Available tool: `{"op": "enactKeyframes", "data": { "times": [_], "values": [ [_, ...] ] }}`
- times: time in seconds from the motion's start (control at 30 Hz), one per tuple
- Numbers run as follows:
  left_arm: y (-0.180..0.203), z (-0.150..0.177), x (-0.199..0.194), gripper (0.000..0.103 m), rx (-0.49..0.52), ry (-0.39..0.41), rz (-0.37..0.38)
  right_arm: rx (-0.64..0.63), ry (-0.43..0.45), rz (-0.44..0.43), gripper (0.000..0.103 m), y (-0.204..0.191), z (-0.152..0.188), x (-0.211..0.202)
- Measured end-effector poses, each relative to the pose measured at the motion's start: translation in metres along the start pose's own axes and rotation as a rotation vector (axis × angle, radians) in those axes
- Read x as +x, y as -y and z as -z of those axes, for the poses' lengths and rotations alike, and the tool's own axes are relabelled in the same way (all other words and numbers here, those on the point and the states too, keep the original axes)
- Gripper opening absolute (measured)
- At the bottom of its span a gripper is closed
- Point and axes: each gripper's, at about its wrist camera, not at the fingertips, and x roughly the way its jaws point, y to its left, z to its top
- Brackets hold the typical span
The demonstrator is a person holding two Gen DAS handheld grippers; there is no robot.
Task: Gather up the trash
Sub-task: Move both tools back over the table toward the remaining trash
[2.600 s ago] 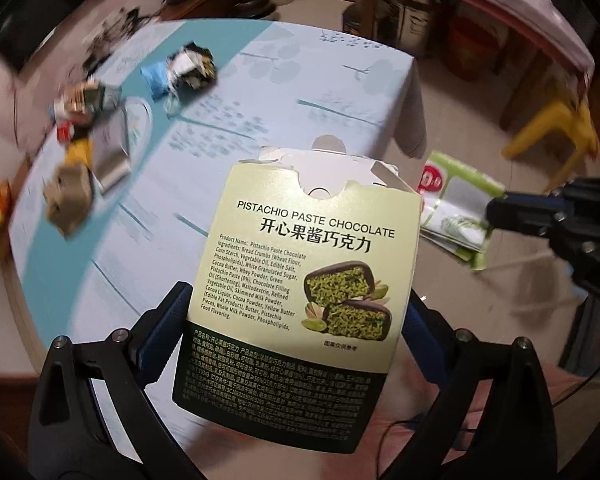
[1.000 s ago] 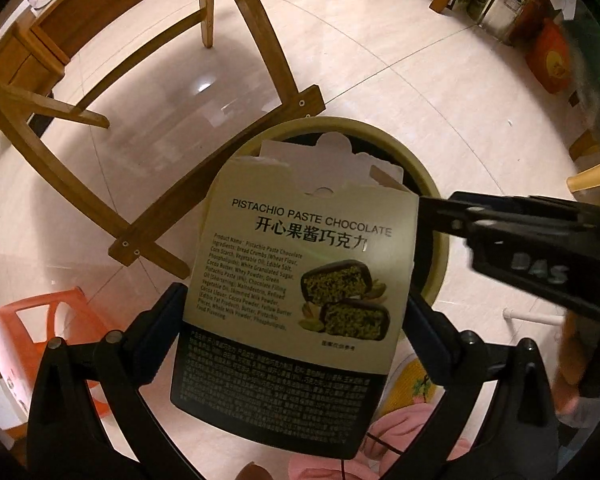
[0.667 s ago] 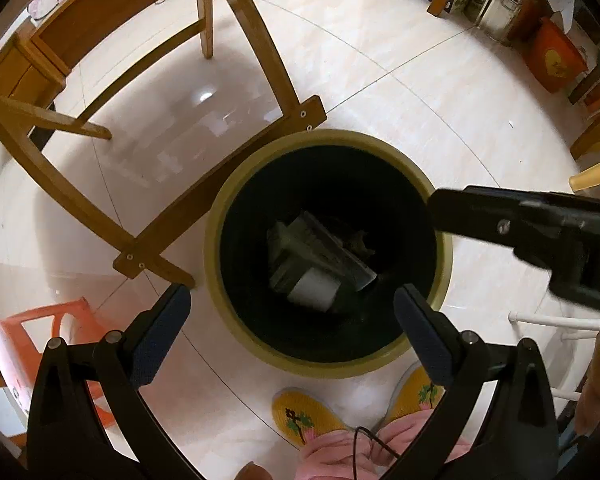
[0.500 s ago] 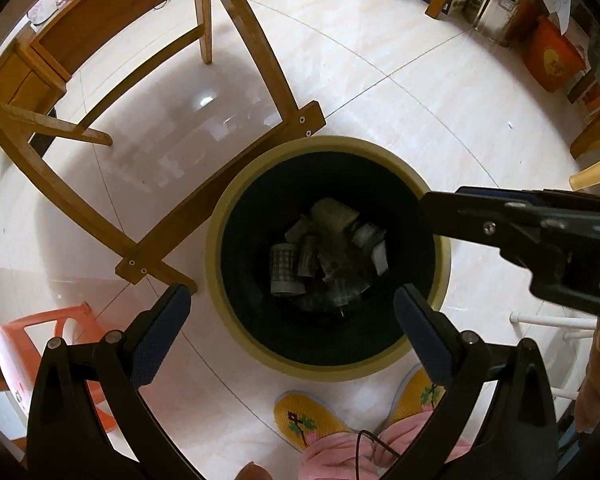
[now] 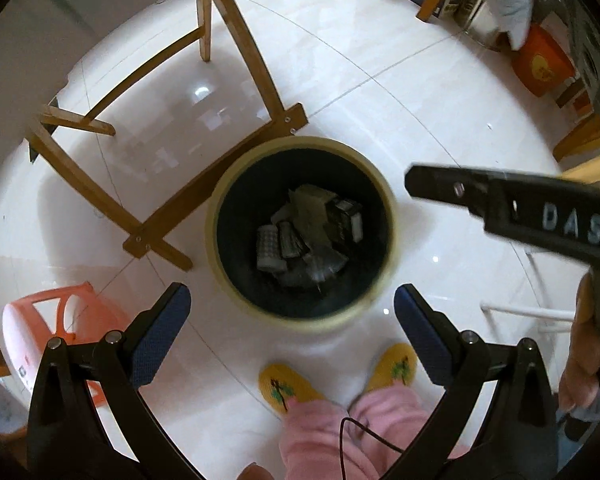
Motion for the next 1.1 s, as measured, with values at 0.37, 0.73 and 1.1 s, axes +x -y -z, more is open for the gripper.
{"op": "enactKeyframes", "data": {
  "times": [0.37,0.73,1.1],
  "values": [
    [0.026,0.001,-0.146,0.1,-0.035,-0.014,0.069,-0.036,0.002,0.006,0.038,-0.04,0.008,-0.132],
    [-0.036,-0.037,-0.328,0.092,-0.314,0.096,0.048,-0.157,0.138,-0.036,0.038,-0.106,-0.02,-0.299],
    [-0.124,-0.068,-0.443,0.091,-0.506,0.251,-0.02,-0.314,0.293,-0.13,0.037,-0.19,-0.072,-0.401]
  ]
}}
